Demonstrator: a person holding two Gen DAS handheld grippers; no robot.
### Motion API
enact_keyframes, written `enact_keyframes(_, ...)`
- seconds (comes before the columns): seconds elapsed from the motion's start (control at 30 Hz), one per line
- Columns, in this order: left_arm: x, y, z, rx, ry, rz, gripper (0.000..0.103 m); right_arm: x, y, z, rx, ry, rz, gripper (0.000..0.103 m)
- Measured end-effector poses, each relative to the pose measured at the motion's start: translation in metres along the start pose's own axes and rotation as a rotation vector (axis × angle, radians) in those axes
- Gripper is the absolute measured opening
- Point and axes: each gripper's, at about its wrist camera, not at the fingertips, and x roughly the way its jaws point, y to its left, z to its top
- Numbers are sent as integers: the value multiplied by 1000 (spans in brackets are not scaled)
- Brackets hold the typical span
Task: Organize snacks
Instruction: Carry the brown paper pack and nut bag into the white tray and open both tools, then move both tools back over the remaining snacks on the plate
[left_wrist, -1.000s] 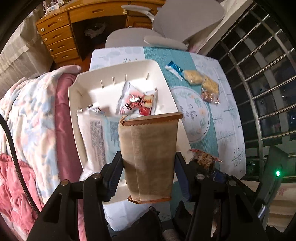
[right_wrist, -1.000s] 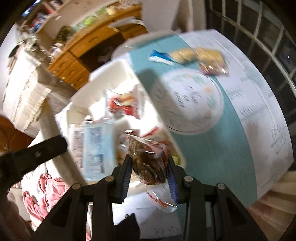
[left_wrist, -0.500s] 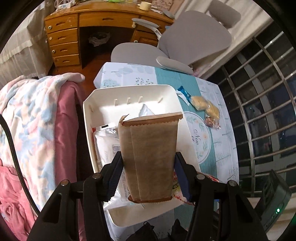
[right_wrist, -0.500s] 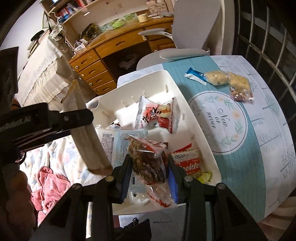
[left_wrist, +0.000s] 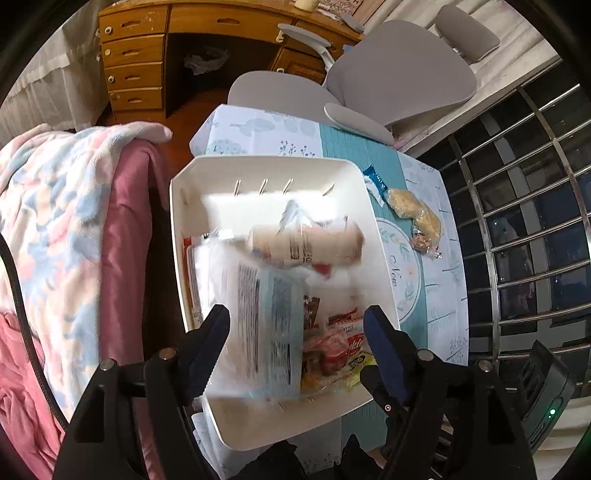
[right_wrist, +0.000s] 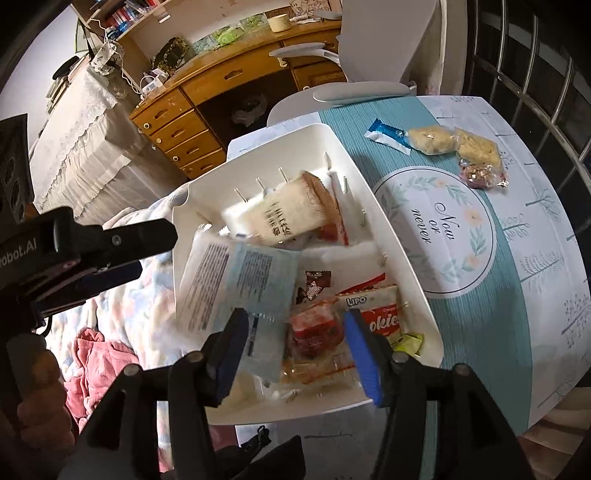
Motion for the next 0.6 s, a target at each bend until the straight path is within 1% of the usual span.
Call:
enact_keyframes(0.23,6,-5,-8,-5,19,13,74,-1,-10,-3,6,3,3,60)
enact_keyframes(0.47,16,-23,-17,-18,31,25,74,1,-35,4,-6,19,19,61)
enact_keyframes(0.6,22,-42,-19,-31,33,44,74,-2,-57,14,-21,13,33,62)
